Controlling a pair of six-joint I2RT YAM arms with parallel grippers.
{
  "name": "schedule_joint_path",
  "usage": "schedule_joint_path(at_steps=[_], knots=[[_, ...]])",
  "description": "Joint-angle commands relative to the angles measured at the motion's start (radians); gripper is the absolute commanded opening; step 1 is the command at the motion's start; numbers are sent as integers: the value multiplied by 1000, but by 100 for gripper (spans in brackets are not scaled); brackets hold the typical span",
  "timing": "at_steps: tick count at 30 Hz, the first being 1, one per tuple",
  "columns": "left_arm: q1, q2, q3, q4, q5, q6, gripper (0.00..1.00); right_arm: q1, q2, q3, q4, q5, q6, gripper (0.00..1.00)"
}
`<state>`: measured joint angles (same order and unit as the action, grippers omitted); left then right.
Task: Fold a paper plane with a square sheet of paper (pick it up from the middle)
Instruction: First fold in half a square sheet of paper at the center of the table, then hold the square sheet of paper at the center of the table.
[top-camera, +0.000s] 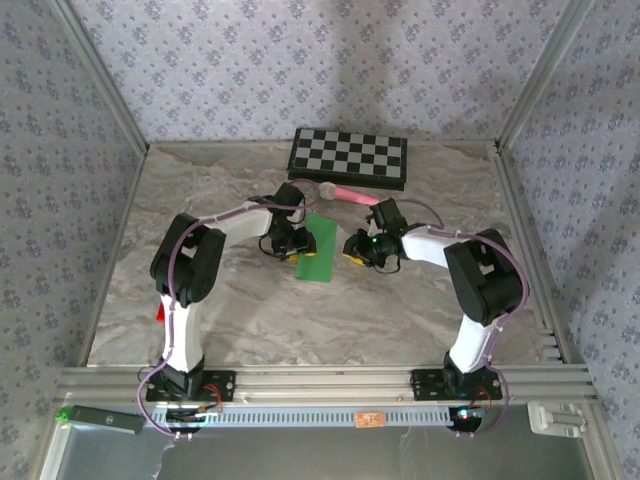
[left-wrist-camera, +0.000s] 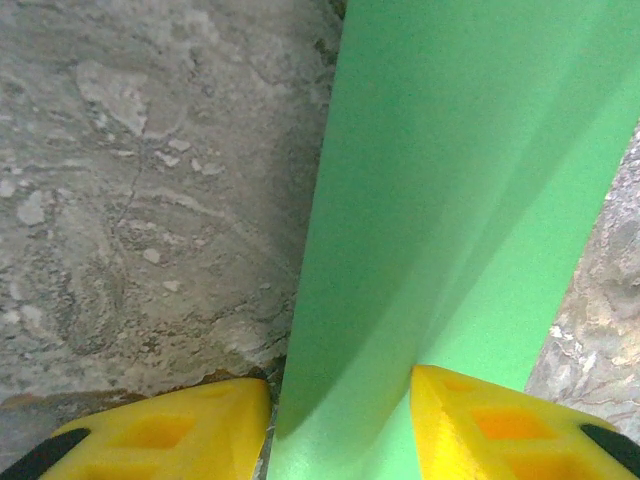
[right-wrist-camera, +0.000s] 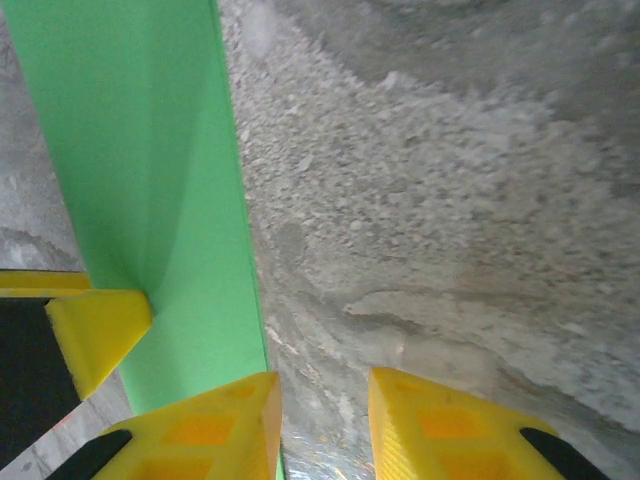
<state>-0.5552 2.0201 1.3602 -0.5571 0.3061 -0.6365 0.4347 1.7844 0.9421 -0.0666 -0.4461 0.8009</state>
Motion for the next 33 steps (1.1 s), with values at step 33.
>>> schedule_joint_path(at_steps=[33], knots=[[-65, 199, -27, -8, 30, 34, 44, 68, 136, 117, 112, -107, 27, 25]])
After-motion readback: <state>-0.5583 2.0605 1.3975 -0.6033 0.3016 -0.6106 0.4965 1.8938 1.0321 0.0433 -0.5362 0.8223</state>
